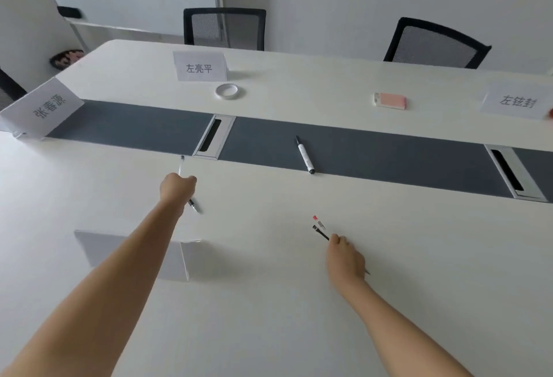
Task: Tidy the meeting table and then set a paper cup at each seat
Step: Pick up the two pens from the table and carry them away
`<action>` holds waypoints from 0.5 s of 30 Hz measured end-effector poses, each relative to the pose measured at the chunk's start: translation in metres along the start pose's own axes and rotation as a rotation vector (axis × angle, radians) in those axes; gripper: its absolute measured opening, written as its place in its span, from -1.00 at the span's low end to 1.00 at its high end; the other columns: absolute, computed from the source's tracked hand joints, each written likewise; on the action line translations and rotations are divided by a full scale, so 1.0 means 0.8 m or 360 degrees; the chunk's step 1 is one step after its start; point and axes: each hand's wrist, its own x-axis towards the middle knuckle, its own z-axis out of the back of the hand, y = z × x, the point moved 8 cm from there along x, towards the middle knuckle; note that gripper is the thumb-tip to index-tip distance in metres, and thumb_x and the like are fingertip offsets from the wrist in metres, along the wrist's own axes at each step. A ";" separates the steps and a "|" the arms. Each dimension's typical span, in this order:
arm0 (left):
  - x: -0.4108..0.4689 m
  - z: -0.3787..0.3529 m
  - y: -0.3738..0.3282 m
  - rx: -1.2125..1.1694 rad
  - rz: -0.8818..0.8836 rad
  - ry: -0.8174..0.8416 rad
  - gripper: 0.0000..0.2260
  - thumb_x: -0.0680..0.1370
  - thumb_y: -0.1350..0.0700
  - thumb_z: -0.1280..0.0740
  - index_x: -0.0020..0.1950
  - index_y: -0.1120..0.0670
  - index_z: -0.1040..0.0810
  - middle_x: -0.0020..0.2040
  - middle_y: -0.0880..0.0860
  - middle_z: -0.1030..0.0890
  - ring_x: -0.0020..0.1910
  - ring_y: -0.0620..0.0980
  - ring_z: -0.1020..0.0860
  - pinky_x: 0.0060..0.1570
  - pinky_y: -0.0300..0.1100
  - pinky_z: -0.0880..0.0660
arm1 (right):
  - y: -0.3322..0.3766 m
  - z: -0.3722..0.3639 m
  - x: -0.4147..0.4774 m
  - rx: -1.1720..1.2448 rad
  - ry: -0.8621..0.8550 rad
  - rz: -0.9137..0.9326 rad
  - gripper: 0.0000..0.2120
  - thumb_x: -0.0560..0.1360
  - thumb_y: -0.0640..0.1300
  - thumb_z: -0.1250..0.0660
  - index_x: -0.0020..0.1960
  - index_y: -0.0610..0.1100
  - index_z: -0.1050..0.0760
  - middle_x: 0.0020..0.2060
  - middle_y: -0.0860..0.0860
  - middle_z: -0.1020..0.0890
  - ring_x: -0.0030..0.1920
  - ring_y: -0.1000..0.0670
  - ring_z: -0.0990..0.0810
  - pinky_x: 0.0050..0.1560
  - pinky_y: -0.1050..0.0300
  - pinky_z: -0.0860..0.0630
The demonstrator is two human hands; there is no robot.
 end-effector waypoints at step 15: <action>0.113 -0.069 0.067 0.0938 0.0189 0.0171 -0.62 0.49 0.30 -0.16 0.30 0.36 -0.30 0.28 0.31 -0.36 0.27 0.26 -0.32 0.20 0.02 -0.36 | -0.001 0.006 0.022 0.0207 -0.0124 -0.0122 -0.71 0.44 -0.46 -0.07 0.14 -0.35 -0.35 -0.03 -0.26 -0.58 0.00 -0.22 -0.57 -0.26 0.05 -0.33</action>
